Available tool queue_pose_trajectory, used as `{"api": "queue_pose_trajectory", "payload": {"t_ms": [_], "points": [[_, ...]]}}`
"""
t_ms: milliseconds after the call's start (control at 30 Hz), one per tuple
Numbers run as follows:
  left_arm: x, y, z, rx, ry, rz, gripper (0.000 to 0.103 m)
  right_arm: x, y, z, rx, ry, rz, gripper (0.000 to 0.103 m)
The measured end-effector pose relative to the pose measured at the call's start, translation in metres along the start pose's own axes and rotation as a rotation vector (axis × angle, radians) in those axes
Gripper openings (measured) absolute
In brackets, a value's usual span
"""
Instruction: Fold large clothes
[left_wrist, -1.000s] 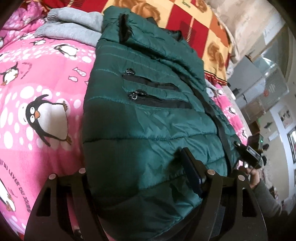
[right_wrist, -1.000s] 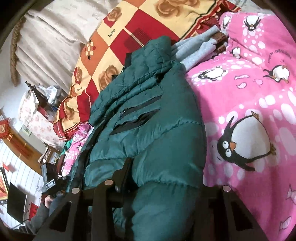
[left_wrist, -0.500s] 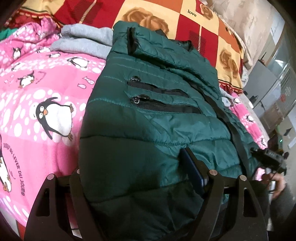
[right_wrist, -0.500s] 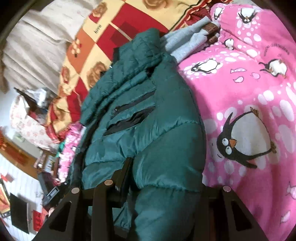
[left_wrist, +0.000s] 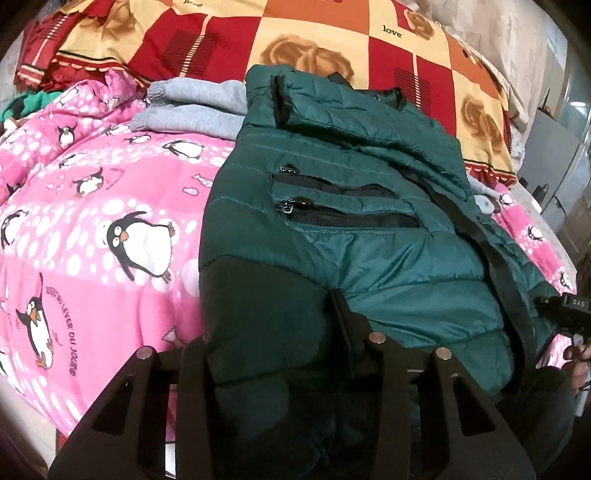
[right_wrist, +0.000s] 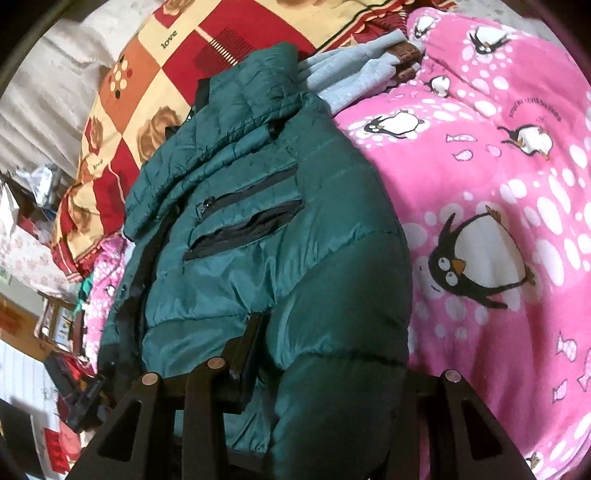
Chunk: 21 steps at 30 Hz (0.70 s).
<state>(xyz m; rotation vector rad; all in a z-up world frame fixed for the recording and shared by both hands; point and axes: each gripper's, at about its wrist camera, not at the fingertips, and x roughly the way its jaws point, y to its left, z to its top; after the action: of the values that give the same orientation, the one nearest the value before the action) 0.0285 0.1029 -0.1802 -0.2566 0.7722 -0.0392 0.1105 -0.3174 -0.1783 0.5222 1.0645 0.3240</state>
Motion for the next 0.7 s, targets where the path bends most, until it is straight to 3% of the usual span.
{"api": "queue_pose_trajectory", "payload": {"t_ms": [433,700], "points": [[0.004,-0.009,-0.002,0.067,0.009,0.069,0.04,-0.002,-0.003,-0.001,0.015,-0.01,0.023,0.037],[0.005,-0.01,-0.002,0.072,0.013,0.075,0.041,-0.003,-0.006,-0.002,0.019,-0.014,0.032,0.037]]}}
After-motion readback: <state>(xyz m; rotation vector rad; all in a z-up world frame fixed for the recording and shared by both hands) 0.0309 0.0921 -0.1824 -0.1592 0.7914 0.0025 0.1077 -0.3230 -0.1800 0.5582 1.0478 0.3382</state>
